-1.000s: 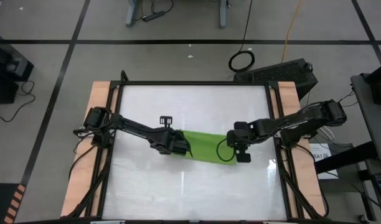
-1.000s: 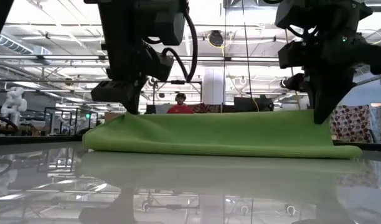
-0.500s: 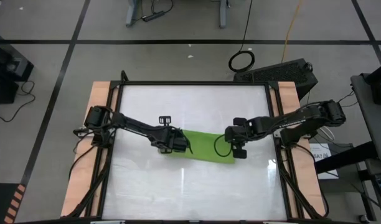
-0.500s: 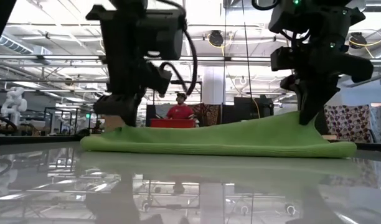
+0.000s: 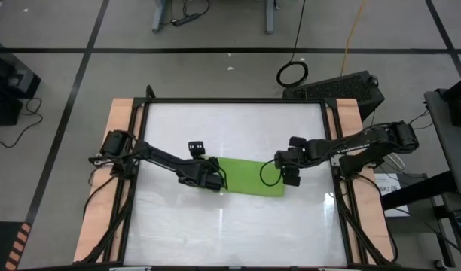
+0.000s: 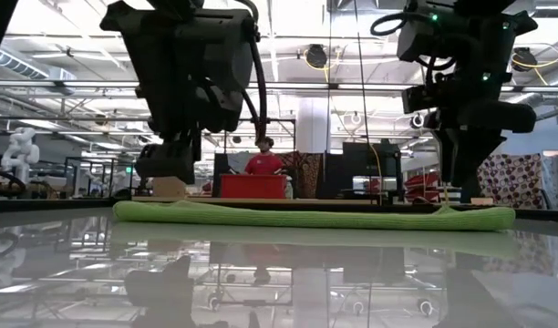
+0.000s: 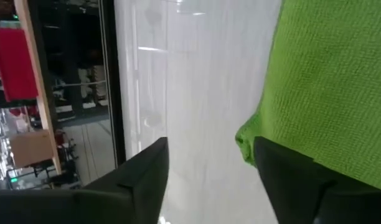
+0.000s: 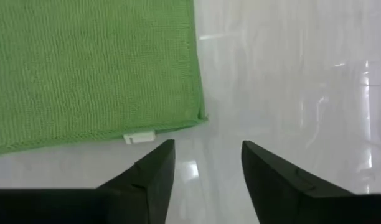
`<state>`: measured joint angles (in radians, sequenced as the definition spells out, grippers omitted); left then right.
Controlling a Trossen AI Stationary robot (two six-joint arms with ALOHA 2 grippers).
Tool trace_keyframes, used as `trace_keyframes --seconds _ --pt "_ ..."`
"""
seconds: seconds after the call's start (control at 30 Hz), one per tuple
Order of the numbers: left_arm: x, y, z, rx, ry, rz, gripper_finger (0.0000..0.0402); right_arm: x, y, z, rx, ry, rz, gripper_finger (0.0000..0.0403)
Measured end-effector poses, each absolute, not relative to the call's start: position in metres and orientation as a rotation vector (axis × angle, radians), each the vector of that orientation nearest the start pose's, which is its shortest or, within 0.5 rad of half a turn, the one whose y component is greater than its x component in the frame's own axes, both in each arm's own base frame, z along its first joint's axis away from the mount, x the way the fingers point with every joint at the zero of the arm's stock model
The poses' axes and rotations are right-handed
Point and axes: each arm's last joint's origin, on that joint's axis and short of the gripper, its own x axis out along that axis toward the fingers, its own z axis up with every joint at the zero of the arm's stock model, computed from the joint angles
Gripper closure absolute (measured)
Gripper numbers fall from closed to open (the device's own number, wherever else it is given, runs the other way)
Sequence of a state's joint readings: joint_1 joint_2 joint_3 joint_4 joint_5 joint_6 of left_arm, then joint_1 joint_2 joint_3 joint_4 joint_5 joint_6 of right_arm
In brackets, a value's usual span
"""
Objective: Roll towel into tight, uniform cylinder
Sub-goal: Fold the green microfiber towel
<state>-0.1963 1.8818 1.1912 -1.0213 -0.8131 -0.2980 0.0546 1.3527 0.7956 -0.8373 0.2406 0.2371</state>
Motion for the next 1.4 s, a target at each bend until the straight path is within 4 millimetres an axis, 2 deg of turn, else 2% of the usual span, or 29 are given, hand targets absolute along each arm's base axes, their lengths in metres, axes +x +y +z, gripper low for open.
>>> trace_keyframes --seconds 0.23,0.47,0.77,1.0,1.17,1.3,1.4 --pt "0.310 -0.053 0.160 0.543 1.405 0.635 0.0142 0.224 0.012 0.197 -0.027 1.230 -0.293 0.0223" --pt "0.307 -0.060 0.135 0.383 1.418 0.463 0.0141 0.241 0.023 0.203 -0.045 1.050 -0.212 0.0244" --pt "0.301 -0.059 0.131 0.333 1.455 0.450 0.0141 0.243 0.025 0.203 -0.028 1.014 -0.210 0.0259" --pt "0.297 -0.062 0.143 0.364 1.532 0.451 0.0141 0.234 0.026 0.183 -0.022 1.066 -0.145 0.0259" --pt "0.300 -0.066 0.164 0.315 1.417 0.448 0.0141 0.233 0.027 0.170 -0.012 0.992 -0.072 0.0259" --pt "0.305 -0.069 0.171 0.267 1.328 0.431 0.0141 0.235 0.028 0.162 -0.026 0.887 -0.036 0.0259" --pt "0.313 -0.074 0.169 0.191 1.290 0.340 0.0141 0.233 0.027 0.156 -0.027 0.857 -0.026 0.0259"
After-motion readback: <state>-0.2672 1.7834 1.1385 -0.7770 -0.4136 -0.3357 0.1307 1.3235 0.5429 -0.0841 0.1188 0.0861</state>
